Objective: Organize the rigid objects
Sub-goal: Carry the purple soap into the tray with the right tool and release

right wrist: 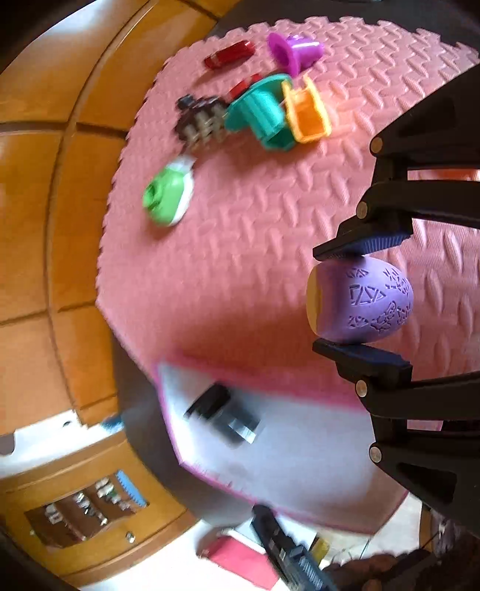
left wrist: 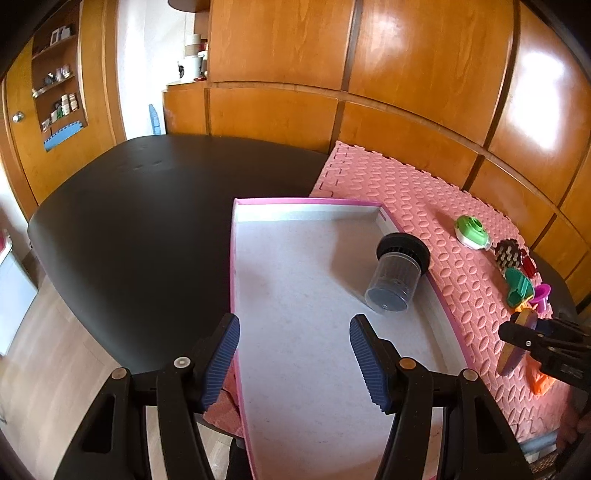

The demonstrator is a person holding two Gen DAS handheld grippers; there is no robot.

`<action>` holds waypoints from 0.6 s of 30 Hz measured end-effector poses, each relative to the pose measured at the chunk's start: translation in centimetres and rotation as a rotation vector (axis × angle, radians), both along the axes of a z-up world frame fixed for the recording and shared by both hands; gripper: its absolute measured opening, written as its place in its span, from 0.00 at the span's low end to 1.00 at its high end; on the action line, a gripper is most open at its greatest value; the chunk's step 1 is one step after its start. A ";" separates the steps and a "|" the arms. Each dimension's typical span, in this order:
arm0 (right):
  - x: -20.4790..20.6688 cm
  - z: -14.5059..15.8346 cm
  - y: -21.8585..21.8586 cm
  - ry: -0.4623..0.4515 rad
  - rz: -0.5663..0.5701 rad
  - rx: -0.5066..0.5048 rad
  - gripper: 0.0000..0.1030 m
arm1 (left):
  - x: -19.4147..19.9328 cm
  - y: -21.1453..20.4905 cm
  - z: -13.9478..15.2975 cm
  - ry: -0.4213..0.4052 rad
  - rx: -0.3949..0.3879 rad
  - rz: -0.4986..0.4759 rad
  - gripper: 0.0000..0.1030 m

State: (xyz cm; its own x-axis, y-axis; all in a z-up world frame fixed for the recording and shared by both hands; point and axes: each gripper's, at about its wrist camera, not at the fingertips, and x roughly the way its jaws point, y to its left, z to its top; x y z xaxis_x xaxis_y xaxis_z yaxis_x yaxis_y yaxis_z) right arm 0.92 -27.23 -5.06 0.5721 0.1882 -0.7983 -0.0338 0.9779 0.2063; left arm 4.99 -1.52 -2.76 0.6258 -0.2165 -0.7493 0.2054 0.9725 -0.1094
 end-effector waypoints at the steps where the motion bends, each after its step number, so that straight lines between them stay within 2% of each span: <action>1: 0.1 0.5 0.7 -0.018 0.021 -0.002 0.42 | 0.1 0.2 0.1 0.000 -0.005 0.007 0.61; 8: 1.5 2.0 6.5 -0.066 0.169 0.009 0.42 | 0.5 1.4 0.3 -0.003 -0.022 0.038 0.61; 13: 3.6 0.4 9.9 -0.022 0.229 -0.040 0.42 | 0.6 2.0 0.2 0.000 -0.028 0.054 0.62; 18: 5.5 -1.6 11.0 0.031 0.205 -0.123 0.42 | 0.8 2.6 -0.3 0.013 -0.033 0.069 0.62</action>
